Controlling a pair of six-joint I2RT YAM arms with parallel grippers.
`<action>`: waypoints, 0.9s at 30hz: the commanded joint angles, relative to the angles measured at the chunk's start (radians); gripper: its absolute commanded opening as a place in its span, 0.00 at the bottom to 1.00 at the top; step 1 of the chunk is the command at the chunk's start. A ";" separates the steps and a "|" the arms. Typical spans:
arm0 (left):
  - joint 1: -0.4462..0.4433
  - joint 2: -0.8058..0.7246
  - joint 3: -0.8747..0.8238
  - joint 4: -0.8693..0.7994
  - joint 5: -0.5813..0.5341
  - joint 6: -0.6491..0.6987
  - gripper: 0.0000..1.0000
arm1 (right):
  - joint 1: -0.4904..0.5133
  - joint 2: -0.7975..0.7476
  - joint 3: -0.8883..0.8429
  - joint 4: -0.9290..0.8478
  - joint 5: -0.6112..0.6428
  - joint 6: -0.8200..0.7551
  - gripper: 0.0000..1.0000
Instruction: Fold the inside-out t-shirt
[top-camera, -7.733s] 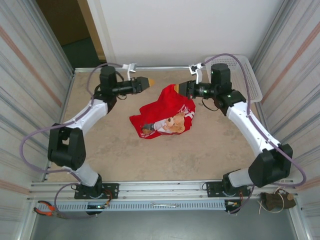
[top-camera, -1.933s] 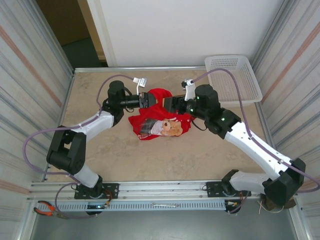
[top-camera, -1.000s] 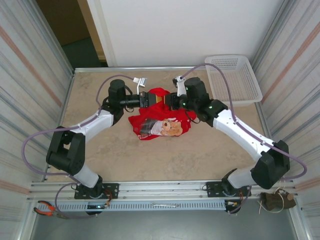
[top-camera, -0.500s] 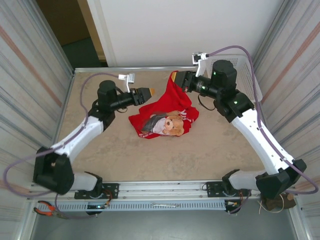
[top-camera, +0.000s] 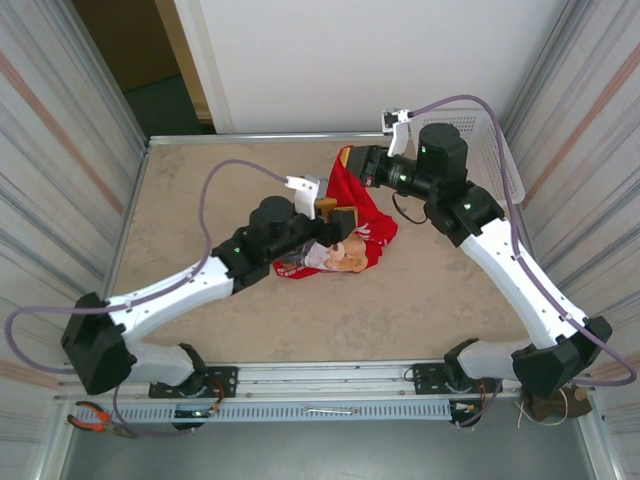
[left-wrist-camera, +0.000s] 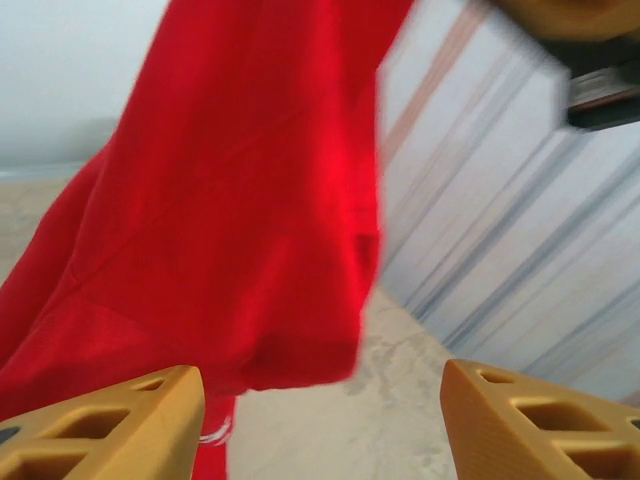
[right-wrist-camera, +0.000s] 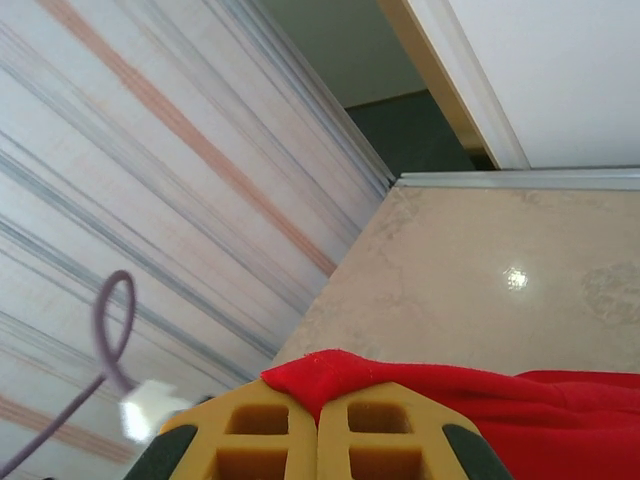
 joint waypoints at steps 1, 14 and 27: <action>0.002 0.038 0.068 0.091 -0.082 0.035 0.66 | 0.013 -0.004 -0.006 0.021 0.022 0.019 0.00; 0.299 0.089 -0.109 0.389 0.408 -0.254 0.00 | -0.106 -0.026 -0.123 0.015 0.090 0.041 0.00; 0.424 0.339 0.036 1.170 1.202 -0.913 0.00 | -0.127 0.194 -0.344 0.126 0.073 0.075 0.00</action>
